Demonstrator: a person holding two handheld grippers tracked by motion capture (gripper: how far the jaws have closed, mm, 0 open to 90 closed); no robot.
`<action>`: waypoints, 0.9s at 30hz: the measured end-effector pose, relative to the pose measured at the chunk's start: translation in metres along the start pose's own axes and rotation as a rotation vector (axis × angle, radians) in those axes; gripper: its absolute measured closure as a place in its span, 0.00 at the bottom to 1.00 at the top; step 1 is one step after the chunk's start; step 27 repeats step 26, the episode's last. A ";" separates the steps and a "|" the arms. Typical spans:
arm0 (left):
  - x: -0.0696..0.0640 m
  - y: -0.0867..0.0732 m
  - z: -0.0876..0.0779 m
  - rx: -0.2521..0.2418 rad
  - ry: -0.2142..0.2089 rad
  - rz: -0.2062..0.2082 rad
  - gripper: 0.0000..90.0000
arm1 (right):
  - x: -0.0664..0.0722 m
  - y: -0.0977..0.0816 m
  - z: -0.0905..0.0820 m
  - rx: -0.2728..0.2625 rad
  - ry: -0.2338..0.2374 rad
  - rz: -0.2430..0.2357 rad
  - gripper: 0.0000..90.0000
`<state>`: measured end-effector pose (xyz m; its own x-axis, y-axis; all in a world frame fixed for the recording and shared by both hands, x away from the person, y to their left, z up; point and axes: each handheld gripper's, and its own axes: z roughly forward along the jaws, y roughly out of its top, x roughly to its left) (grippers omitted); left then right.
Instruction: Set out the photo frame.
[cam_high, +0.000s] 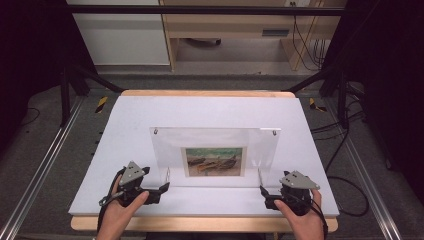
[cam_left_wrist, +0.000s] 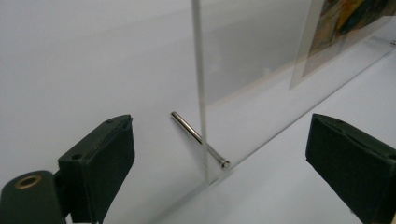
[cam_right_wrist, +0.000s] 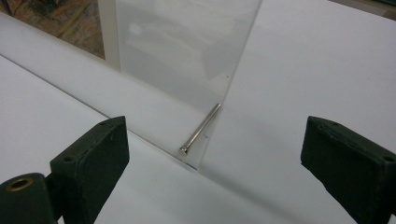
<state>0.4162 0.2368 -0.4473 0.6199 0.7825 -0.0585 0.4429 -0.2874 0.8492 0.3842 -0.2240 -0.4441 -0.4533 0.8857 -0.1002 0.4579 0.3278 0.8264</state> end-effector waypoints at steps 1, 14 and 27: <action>0.003 0.000 -0.002 -0.005 0.004 -0.002 0.08 | -0.002 -0.002 -0.002 0.006 -0.003 0.009 0.09; 0.050 -0.013 -0.019 -0.041 0.215 0.000 0.09 | -0.044 -0.024 -0.009 0.027 -0.211 0.106 0.18; 0.090 -0.024 -0.015 -0.092 0.336 -0.028 0.08 | -0.067 -0.025 0.018 -0.030 -0.296 0.123 0.28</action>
